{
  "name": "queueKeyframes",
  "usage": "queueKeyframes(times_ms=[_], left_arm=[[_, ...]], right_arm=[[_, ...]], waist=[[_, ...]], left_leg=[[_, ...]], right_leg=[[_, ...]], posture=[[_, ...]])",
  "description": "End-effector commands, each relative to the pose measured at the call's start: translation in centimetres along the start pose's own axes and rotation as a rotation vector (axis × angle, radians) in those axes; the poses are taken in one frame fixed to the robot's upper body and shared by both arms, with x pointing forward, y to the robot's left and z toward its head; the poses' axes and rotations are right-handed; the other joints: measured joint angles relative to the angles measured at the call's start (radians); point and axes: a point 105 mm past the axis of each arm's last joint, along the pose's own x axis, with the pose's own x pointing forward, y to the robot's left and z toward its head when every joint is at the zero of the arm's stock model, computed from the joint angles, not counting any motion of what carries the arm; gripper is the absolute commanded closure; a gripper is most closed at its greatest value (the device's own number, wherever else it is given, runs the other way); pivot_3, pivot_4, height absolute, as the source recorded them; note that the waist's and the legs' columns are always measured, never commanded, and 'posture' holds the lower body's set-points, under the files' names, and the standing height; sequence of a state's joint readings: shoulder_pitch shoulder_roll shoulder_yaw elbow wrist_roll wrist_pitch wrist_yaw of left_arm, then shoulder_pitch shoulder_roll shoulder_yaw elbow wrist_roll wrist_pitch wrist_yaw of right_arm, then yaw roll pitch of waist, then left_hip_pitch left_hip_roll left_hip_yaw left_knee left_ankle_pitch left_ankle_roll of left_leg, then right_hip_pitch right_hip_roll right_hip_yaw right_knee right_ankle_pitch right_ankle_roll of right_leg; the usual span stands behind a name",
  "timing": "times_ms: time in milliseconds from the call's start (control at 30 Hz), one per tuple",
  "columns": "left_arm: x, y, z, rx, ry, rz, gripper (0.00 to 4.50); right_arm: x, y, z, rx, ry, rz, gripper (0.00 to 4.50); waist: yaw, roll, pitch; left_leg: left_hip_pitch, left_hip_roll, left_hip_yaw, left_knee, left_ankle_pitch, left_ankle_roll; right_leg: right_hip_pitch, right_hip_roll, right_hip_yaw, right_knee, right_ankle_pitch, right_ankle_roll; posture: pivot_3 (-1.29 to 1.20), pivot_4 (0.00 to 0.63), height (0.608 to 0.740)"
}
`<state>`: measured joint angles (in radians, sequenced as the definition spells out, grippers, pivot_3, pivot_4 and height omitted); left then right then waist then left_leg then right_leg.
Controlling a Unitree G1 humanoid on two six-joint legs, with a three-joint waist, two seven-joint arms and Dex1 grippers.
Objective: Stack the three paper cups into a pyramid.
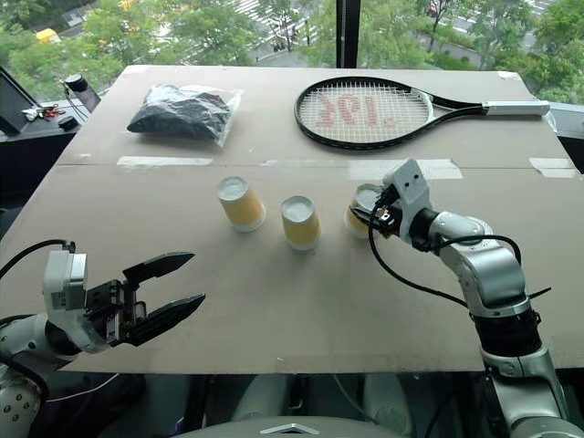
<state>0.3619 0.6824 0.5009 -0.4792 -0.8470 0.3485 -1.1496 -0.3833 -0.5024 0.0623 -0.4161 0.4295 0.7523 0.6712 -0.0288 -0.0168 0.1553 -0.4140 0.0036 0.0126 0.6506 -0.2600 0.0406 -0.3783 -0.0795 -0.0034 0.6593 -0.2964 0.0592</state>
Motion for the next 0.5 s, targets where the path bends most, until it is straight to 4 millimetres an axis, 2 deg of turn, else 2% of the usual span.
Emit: queueKeyframes(times_ms=[33,133,500], left_arm=[[-0.1,0.0,0.4,0.020,0.004,-0.012,0.00],[-0.1,0.0,0.3,0.018,0.007,-0.017,0.00],[-0.2,-0.1,0.3,0.020,0.015,-0.018,0.00]], right_arm=[[0.3,2.8,1.0,-0.063,-0.028,0.105,2.28],[1.0,3.4,0.4,-0.079,-0.004,0.113,2.28],[2.3,2.4,-0.9,-0.116,0.063,0.062,2.28]], waist=[[-0.003,0.000,0.000],[-0.003,0.000,0.000],[0.003,0.000,0.000]], left_leg=[[0.000,0.000,0.000,0.000,0.000,0.000],[0.001,0.000,0.000,0.001,0.000,0.000],[0.001,0.000,0.000,0.002,0.002,-0.003]], right_leg=[[0.000,0.000,0.000,0.000,0.000,0.000],[0.000,0.000,0.000,0.002,0.000,0.000],[0.000,0.001,-0.001,0.002,0.000,0.000]], posture=[[0.00,0.150,0.740],[0.00,0.150,0.740],[0.00,0.150,0.740]])
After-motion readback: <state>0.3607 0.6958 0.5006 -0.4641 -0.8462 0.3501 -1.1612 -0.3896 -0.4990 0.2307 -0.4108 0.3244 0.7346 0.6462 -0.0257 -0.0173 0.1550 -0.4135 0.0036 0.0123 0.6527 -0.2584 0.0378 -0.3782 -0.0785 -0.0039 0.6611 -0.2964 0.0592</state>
